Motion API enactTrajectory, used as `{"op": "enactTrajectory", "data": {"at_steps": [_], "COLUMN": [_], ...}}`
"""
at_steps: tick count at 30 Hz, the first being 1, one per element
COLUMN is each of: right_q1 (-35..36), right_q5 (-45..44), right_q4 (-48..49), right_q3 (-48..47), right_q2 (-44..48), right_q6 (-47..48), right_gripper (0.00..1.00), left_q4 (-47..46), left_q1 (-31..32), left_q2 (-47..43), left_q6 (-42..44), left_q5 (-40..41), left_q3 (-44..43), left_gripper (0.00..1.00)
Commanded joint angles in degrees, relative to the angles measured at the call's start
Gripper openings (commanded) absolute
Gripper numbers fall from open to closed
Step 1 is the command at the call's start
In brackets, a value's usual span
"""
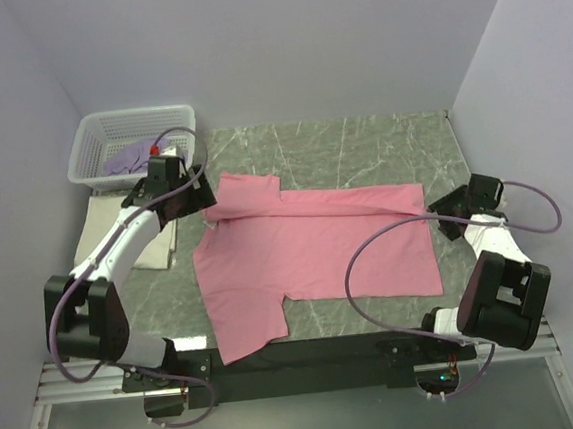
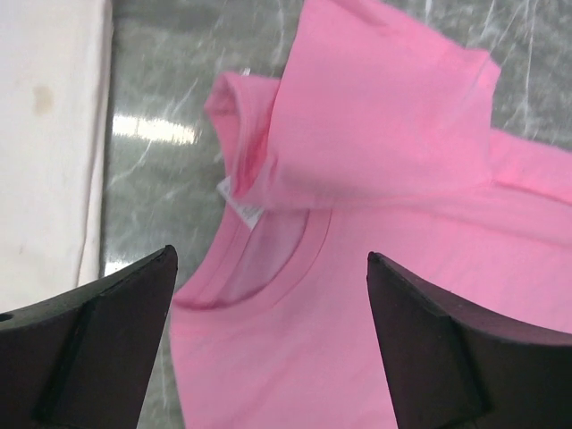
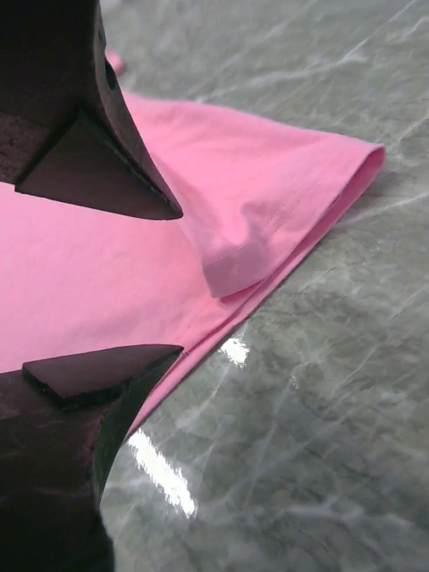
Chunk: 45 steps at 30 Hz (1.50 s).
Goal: Fold and stack the t-shirts
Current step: Fold the tshirt
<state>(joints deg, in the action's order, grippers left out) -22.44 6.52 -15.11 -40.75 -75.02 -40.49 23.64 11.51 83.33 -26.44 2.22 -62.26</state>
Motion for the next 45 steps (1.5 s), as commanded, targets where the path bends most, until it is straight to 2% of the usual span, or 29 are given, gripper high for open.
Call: {"op": "enactTrajectory", "data": {"at_steps": [1, 3, 6, 11, 18, 23, 26, 28, 31, 42, 45], "right_q1": [-2.78, -3.31, -3.4, -3.4, -2.97, -2.09, -2.0, -2.0, -1.91, -2.0, -1.91], "right_q5": [12.62, 13.87, 14.48, 12.9, 12.2, 11.41, 10.36, 9.74, 8.42, 2.97, 2.88], "right_q4": [10.0, 13.08, 16.77, 21.08, 27.24, 29.96, 31.28, 31.02, 29.27, 22.32, 21.27], "right_q3": [4.09, 5.24, 7.44, 8.85, 10.69, 11.13, 11.22, 10.35, 8.76, 4.98, 4.72], "right_q2": [-0.3, -0.74, -1.09, -3.1, -7.41, -10.31, -11.37, -11.98, -11.99, -9.7, -9.88], "right_q6": [-11.09, -13.64, -19.78, -24.02, -29.55, -30.17, -30.61, -29.48, -26.58, -14.01, -11.55], "right_gripper": [0.65, 0.73, 0.76, 0.75, 0.71, 0.69, 0.62, 0.53, 0.45, 0.28, 0.1], "left_q4": [-0.25, -1.05, -2.27, -5.27, -6.77, -6.5, -6.59, -6.5, -6.5, -6.5, -6.59], "left_q1": [0.27, 0.27, 0.27, 0.27, 0.27, 0.27, 0.27, 0.27, 0.27, 0.27, 0.27], "left_q2": [-6.85, -10.98, -16.08, -22.06, -22.25, -22.6, -22.33, -22.07, -22.07, -21.89, -21.89], "left_q6": [0.07, -0.54, -1.42, -2.39, -2.74, -2.48, -2.48, -2.48, -2.39, -2.22, -2.22], "left_q5": [-0.2, 0.33, 1.47, 5.33, 5.69, 6.66, 6.66, 6.48, 6.57, 6.48, 6.31], "left_q3": [4.06, 7.32, 11.27, 16.9, 18.23, 18.67, 18.67, 18.66, 18.66, 18.67, 18.66], "left_gripper": [0.92, 0.92, 0.93, 0.92, 0.91, 0.9, 0.9, 0.9, 0.9, 0.89, 0.89]}}
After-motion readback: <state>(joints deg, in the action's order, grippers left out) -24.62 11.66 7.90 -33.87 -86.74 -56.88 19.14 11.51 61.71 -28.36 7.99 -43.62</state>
